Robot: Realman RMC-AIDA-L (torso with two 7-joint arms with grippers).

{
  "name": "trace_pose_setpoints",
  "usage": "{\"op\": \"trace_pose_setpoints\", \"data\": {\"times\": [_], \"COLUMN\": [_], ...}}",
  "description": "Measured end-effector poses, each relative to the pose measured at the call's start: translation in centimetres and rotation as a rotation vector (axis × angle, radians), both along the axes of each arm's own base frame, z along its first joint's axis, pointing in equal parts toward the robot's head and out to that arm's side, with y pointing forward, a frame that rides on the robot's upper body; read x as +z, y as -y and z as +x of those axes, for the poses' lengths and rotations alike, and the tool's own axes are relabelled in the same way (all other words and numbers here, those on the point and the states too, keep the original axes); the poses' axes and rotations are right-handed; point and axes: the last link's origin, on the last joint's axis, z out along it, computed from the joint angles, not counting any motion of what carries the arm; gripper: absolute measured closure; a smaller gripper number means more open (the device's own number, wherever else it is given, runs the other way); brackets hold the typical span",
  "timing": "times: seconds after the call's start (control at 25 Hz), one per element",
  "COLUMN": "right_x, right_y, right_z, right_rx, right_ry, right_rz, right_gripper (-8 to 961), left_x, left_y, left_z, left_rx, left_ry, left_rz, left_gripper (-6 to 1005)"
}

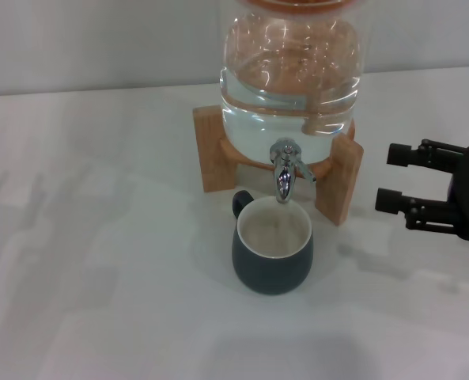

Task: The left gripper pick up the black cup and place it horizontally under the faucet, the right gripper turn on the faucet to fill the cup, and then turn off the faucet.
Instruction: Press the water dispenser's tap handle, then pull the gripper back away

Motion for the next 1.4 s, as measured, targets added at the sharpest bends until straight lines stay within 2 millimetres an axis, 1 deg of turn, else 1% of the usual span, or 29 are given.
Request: {"op": "trace_pose_setpoints", "data": {"times": [0.2,0.44,0.52,0.56,0.84,1.12,1.4], "right_x": [-0.5,-1.7,-2.9,-2.9,-4.8,-5.7,-5.6], "right_y": [0.5,0.6,0.1,0.1,-0.7,-0.8,-1.1], "right_z": [0.8,0.2,-0.6,-0.6,-2.0,-2.6,-2.6], "right_rx": [-0.042,-0.049,-0.044,-0.044,-0.074,-0.097,-0.117], "right_ry": [-0.086,-0.121,-0.101,-0.101,0.0,0.068,0.077], "right_rz": [0.014,-0.006,-0.03,-0.03,0.006,0.032,0.053], "right_gripper": [186,186,186,186,186,186,186], "left_x": [0.8,1.5,1.6,1.7,1.7,1.7,1.7], "left_y": [0.0,-0.2,-0.2,-0.2,0.2,0.7,1.2], "left_z": [-0.4,-0.8,-0.8,-0.8,-1.1,-1.5,-1.7], "left_rx": [0.024,0.047,0.049,0.049,0.05,0.062,0.061], "left_ry": [0.005,0.006,0.008,0.007,0.005,0.004,0.007], "left_rz": [0.057,0.093,0.098,0.1,0.1,0.102,0.104], "left_gripper": [399,400,400,400,400,401,401]}}
